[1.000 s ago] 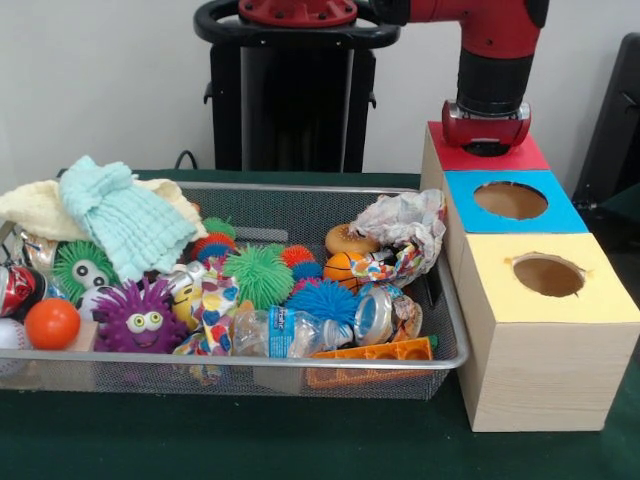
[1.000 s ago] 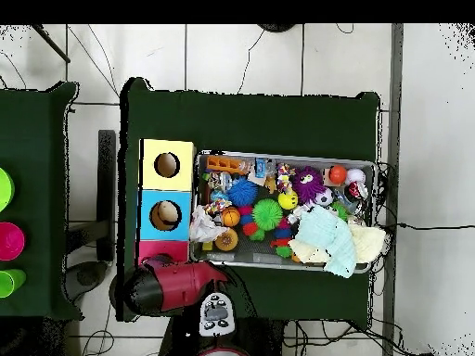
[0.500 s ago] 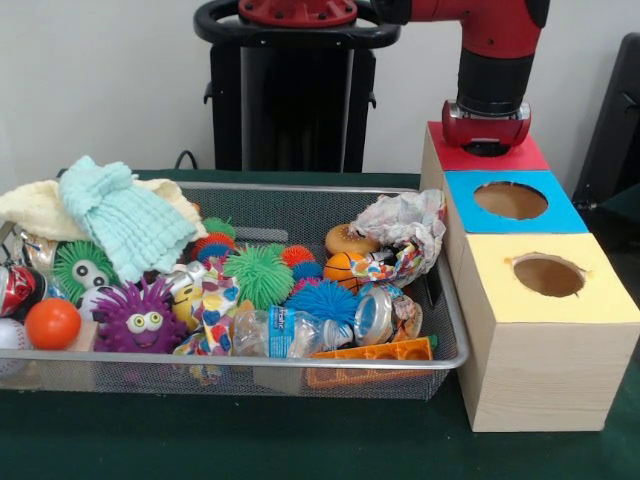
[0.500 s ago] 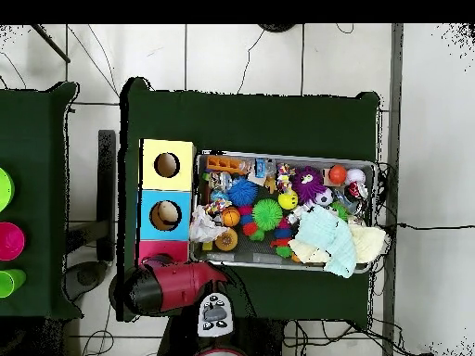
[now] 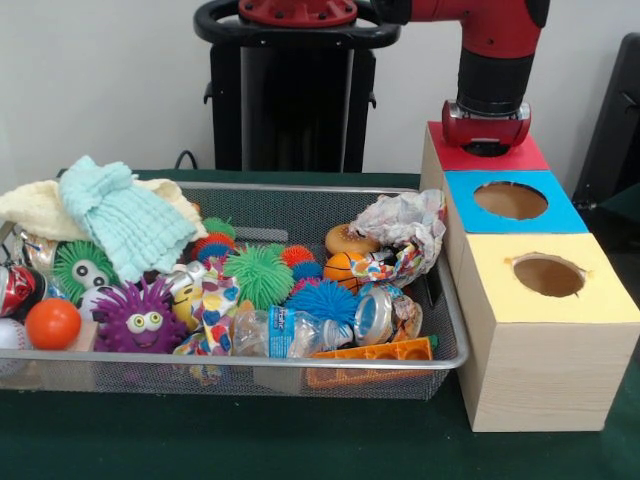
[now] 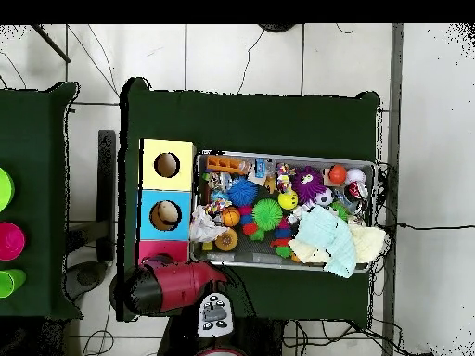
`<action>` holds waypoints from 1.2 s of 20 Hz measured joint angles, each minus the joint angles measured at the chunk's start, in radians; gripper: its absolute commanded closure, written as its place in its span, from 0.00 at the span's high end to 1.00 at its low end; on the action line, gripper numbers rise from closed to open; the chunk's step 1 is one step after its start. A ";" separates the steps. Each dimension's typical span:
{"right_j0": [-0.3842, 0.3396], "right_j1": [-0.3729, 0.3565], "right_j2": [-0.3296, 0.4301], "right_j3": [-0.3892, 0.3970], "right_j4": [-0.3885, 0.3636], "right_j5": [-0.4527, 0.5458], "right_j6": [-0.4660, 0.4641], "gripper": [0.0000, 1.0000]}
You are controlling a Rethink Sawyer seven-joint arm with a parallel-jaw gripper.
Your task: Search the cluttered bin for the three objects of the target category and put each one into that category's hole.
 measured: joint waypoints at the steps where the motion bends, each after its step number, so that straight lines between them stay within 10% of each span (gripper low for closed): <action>1: 0.000 0.000 0.000 0.000 0.000 0.000 0.000 1.00; 24: 0.000 -0.028 -0.002 0.000 0.002 0.026 0.000 1.00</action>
